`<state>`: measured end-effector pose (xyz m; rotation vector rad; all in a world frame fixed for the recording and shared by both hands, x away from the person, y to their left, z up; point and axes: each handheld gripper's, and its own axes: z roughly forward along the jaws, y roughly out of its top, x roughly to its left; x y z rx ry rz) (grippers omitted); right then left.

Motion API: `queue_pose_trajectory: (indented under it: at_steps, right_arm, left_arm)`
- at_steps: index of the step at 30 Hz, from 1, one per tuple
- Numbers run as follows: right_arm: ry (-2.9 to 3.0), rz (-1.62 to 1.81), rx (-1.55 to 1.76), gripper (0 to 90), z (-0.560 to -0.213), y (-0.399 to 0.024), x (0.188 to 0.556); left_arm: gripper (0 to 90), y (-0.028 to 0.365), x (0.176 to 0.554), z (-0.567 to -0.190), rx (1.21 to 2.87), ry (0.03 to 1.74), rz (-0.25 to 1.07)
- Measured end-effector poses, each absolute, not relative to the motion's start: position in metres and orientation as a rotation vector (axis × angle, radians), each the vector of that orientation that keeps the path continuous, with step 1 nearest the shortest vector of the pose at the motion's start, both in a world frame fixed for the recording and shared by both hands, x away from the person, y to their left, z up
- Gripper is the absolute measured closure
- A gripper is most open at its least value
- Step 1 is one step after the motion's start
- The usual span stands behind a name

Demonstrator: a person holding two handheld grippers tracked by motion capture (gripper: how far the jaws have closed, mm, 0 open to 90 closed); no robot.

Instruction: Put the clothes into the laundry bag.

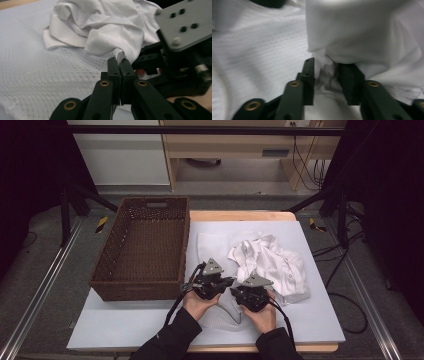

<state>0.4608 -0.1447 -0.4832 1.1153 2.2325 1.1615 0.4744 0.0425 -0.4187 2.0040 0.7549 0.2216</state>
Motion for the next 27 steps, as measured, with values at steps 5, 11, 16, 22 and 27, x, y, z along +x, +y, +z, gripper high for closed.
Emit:
queue_pose_trajectory:
  at_steps: [5,11,16,22,27]
  right_arm:
    - [2.179,1.330,1.047,53.2,-0.460,-0.169,0.434]
    - [2.025,1.306,1.093,48.2,-0.436,-0.205,0.424]
    - [2.053,1.295,1.197,47.2,-0.450,-0.204,0.458]
    - [2.119,1.352,1.197,83.0,-0.460,-0.191,0.467]
    - [2.078,1.416,1.101,86.8,-0.442,-0.200,0.445]
  left_arm:
    - [89.1,0.047,0.476,-0.421,1.998,0.766,0.221]
    - [89.1,0.046,0.475,-0.422,2.005,0.756,0.236]
    - [89.1,0.045,0.473,-0.422,2.011,0.748,0.251]
    - [89.1,0.047,0.474,-0.424,2.015,0.760,0.252]
    - [89.2,0.047,0.476,-0.423,2.008,0.782,0.235]
